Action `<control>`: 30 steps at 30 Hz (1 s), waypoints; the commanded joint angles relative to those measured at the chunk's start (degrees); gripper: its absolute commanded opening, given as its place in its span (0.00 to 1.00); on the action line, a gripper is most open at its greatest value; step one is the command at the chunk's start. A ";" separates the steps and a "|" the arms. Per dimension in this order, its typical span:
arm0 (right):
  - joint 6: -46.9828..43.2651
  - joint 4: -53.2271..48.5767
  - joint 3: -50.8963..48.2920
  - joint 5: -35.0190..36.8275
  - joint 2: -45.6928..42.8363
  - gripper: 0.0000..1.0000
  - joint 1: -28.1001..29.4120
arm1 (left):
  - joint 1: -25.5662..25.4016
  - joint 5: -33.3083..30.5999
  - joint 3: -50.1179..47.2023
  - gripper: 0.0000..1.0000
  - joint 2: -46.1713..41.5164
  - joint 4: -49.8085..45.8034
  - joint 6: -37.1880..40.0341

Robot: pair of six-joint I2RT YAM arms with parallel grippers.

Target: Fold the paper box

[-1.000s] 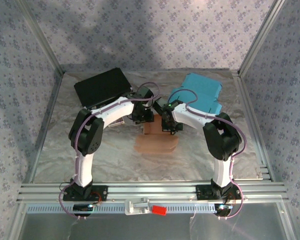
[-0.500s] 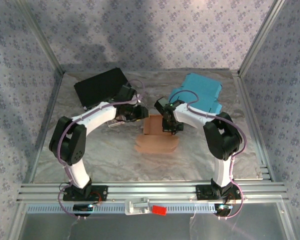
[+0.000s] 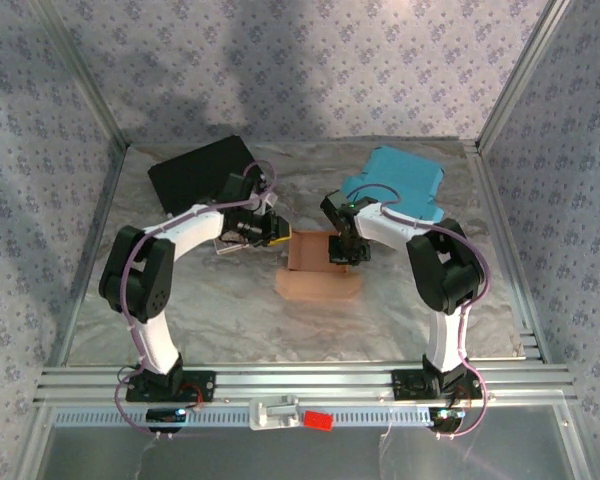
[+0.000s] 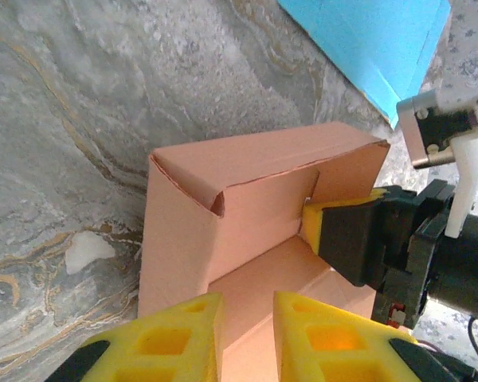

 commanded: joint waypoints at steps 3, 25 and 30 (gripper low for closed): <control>-1.35 -0.31 -0.18 -2.13 1.40 0.00 -0.04 | 0.20 4.06 -1.56 0.25 3.51 1.79 1.46; -1.95 0.04 -0.43 -4.33 2.39 0.00 -0.29 | 3.62 10.27 -8.41 0.34 1.10 15.22 -3.59; -2.14 0.04 -0.19 -4.56 2.62 0.00 -0.34 | 3.64 11.01 -8.01 0.29 2.07 14.88 -3.53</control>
